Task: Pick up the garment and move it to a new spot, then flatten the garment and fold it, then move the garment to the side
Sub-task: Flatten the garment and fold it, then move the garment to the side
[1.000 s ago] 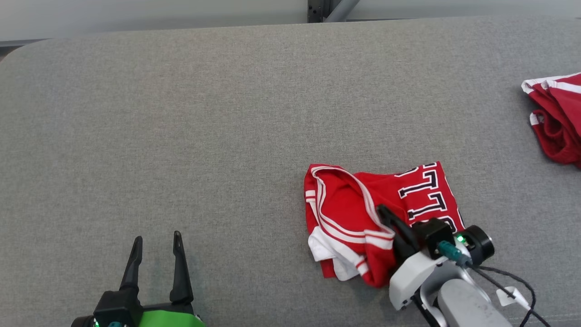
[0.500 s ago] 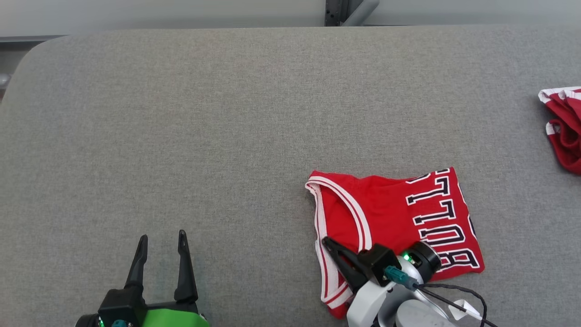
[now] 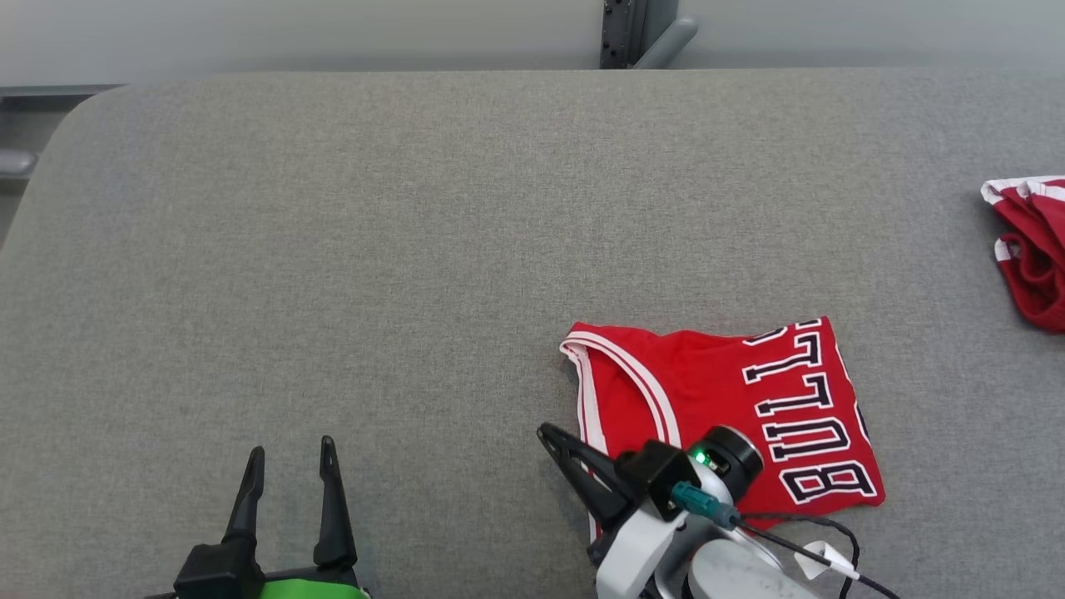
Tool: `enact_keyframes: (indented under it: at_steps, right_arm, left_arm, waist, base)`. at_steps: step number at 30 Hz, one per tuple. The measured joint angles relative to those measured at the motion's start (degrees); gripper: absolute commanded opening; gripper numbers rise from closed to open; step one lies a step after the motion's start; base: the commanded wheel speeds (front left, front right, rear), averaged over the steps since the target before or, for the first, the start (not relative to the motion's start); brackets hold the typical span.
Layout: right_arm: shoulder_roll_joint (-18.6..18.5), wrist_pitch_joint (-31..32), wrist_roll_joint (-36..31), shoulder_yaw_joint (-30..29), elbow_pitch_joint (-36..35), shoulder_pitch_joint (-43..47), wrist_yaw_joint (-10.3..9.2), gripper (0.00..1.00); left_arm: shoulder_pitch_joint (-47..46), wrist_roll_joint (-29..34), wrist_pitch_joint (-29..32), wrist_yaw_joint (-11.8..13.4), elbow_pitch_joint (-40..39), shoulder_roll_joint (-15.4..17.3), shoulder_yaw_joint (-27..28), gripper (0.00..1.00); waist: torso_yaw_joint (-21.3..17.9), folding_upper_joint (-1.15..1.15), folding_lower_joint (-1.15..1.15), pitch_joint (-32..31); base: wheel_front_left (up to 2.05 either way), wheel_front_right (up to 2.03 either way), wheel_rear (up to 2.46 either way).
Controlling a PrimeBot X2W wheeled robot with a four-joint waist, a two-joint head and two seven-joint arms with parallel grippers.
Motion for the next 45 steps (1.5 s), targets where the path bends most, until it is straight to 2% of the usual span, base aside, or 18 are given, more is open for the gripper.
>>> enact_keyframes:
  at_steps: [2,5,8,10,17,22,26,33,45]
  right_arm:
    - [0.08,-0.01,0.04,-2.11,-3.7,0.36,0.0,0.0]
    - [-2.0,-0.01,-0.8,-7.25,-10.02,2.99,0.0,0.02]
    - [-4.46,-0.01,-2.12,-12.76,-13.89,5.19,0.0,0.47]
    - [-5.52,-0.01,-2.79,-16.83,-15.85,6.84,0.0,1.0]
    - [-6.68,-0.01,-3.3,-32.17,-18.11,12.41,0.0,1.0]
    - [-6.61,-0.01,-4.14,-40.3,-16.57,15.33,0.0,1.0]
    - [-6.3,-0.01,-4.49,-42.65,-14.78,16.39,0.0,1.0]
    - [-5.12,-0.01,-4.83,-43.44,-11.15,16.56,0.0,1.0]
    - [-4.55,-0.01,-5.58,-41.01,-10.85,14.72,0.0,1.0]
  left_arm:
    - [0.54,-0.05,0.0,0.15,-0.47,0.01,0.52,1.0]
    - [2.02,-0.05,0.0,0.4,-1.14,0.01,1.88,1.0]
    - [3.01,0.04,0.0,0.33,-1.25,0.0,2.86,1.0]
    - [3.6,0.13,0.0,0.24,-1.32,0.0,3.36,1.0]
    - [4.86,0.1,0.0,0.03,-1.55,0.0,4.22,1.0]
    - [5.53,0.33,0.0,-0.26,-1.53,0.0,4.5,1.0]
    - [5.58,0.67,0.0,-1.02,-1.18,0.0,4.36,1.0]
    - [4.96,1.99,0.0,-2.64,0.43,0.0,4.65,1.0]
    - [4.08,1.94,0.0,-2.96,0.58,0.0,4.57,1.0]
  waist:
    - [-0.38,0.0,0.0,-0.56]
    - [-1.57,0.0,0.0,-1.75]
    - [-2.66,0.0,0.0,-2.77]
    - [-3.43,0.0,0.0,-3.49]
    - [-5.82,0.0,0.0,-6.4]
    - [-7.37,0.0,0.0,-7.95]
    - [-8.07,0.0,0.0,-8.4]
    - [-8.42,0.0,0.0,-8.18]
    - [-7.06,0.0,0.0,-7.61]
  base:
    - [0.0,0.0,0.0]
    - [0.0,0.0,0.0]
    - [0.0,0.0,0.0]
    - [0.0,0.0,0.0]
    - [0.0,0.0,0.0]
    - [0.0,0.0,0.0]
    - [0.0,0.0,0.0]
    - [0.0,0.0,0.0]
    - [0.0,0.0,0.0]
